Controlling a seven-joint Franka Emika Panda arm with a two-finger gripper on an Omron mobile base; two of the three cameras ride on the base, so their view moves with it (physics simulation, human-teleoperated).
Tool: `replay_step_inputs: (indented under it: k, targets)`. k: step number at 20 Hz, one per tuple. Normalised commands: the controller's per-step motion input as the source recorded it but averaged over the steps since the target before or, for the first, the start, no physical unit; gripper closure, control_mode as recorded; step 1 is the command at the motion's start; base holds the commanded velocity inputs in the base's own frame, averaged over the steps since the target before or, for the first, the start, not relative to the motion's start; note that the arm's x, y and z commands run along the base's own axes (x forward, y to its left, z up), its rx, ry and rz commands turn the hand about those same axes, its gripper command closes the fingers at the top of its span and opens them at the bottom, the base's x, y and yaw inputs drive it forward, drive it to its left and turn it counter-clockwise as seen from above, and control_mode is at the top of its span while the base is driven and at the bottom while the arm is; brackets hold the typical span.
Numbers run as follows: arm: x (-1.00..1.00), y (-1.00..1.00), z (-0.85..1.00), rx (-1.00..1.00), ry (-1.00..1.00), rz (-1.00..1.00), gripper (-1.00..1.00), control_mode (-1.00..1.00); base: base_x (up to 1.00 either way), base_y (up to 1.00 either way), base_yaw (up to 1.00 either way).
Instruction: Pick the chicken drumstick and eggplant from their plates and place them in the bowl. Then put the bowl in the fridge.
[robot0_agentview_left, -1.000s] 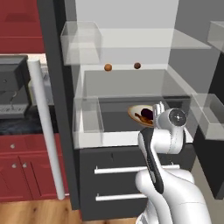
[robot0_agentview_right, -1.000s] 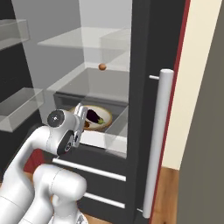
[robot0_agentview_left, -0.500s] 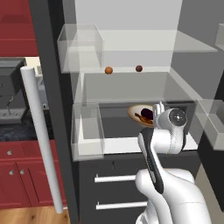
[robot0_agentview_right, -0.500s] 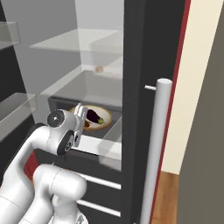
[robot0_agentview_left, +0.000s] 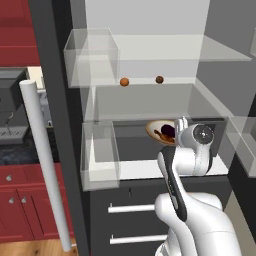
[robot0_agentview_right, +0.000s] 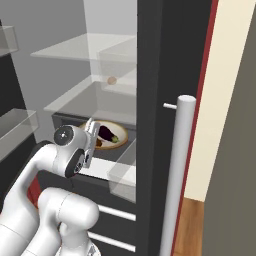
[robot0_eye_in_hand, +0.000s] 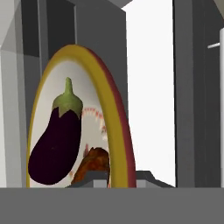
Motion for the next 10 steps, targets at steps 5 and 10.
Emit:
replay_step_inputs:
  k: [5,10]
  targets:
    - [0.0,0.0,0.0,0.0,0.0,0.0,1.0,1.0,0.02,0.0,0.0]
    - [0.0,0.0,0.0,0.0,0.0,0.0,1.0,1.0,0.0,0.0,0.0]
